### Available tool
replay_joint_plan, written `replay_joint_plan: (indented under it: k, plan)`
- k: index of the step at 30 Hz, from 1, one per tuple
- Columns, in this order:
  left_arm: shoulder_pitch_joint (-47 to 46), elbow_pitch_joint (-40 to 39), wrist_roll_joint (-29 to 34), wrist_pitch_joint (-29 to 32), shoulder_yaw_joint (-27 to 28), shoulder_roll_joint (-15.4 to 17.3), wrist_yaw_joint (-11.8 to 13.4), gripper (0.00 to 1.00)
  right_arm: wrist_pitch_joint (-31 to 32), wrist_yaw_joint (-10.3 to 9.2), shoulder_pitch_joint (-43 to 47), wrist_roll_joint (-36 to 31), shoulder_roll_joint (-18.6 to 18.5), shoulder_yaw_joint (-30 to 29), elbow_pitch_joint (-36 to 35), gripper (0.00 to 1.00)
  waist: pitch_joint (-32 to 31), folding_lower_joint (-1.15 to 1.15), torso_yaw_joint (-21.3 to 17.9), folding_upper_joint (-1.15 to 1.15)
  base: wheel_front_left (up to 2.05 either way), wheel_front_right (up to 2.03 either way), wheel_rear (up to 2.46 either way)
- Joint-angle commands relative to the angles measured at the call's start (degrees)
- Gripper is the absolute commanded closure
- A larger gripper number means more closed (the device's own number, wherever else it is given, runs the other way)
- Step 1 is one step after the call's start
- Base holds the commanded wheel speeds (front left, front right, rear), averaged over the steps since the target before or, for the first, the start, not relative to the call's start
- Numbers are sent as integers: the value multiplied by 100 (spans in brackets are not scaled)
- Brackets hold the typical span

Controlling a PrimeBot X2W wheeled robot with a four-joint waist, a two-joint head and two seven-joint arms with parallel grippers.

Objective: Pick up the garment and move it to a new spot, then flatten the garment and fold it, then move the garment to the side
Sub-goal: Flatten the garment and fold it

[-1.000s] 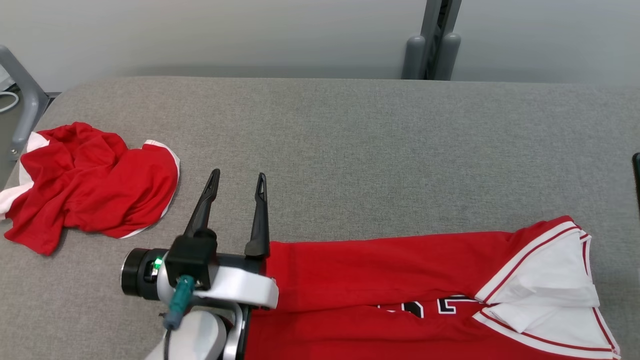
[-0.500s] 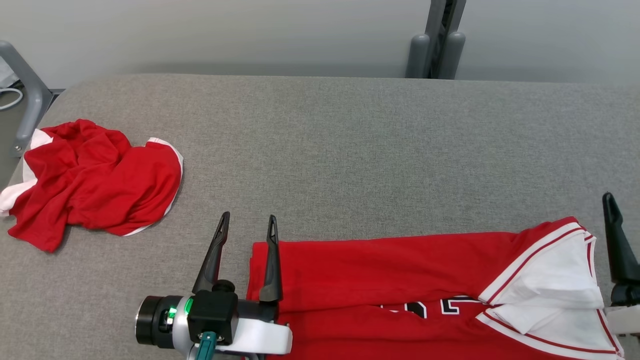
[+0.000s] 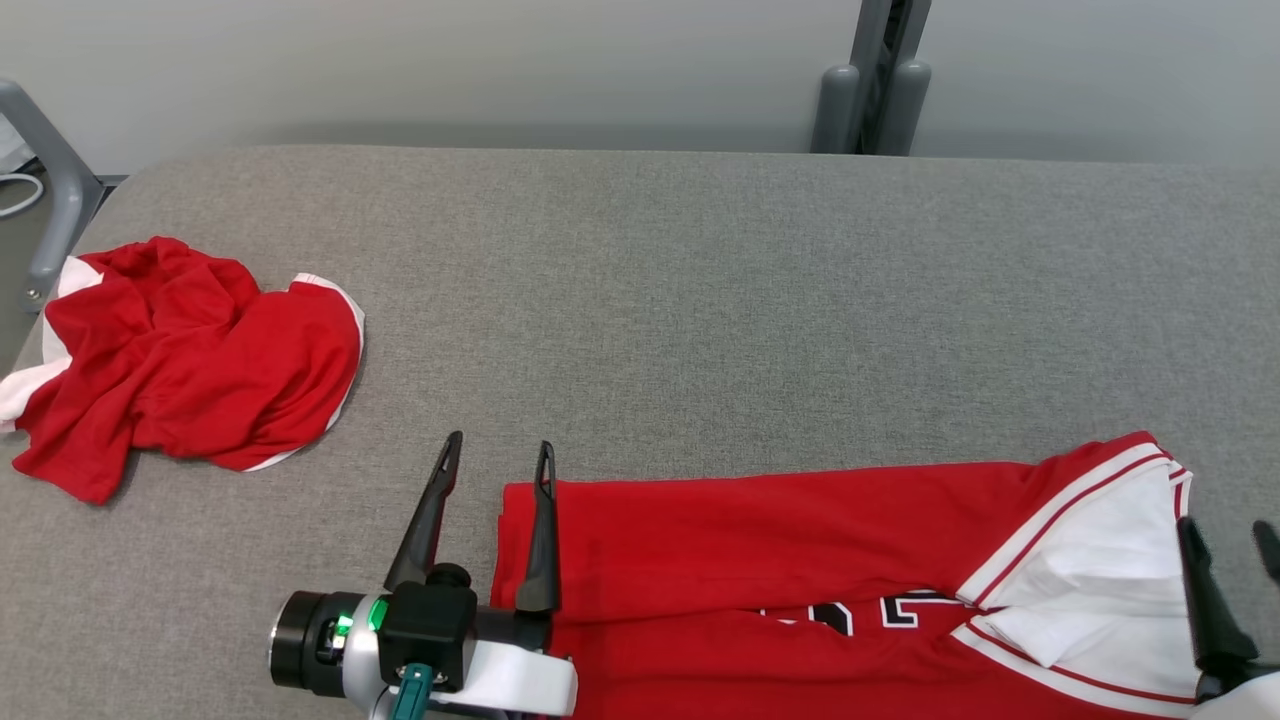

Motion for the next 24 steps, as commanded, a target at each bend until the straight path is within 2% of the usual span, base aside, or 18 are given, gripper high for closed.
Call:
replay_joint_plan:
  k: [1, 12, 24]
  plan:
    - [-26, 46, -47, -21, -22, 16, -50, 0, -1, 2, -56, 151, -39, 118, 173, 0, 11, 0, -13, 0, 0, 0, 0]
    - [-197, 142, -73, -21, -154, 14, -43, 0, -1, 2, -455, 985, -52, 560, 1467, 0, 122, 0, 20, 0, 0, 0, 0]
    - [-247, 189, -50, -21, -185, 13, -17, 0, 32, 8, -758, 1704, -151, 1576, 2045, 0, 191, 0, 99, 0, 0, 0, 0]
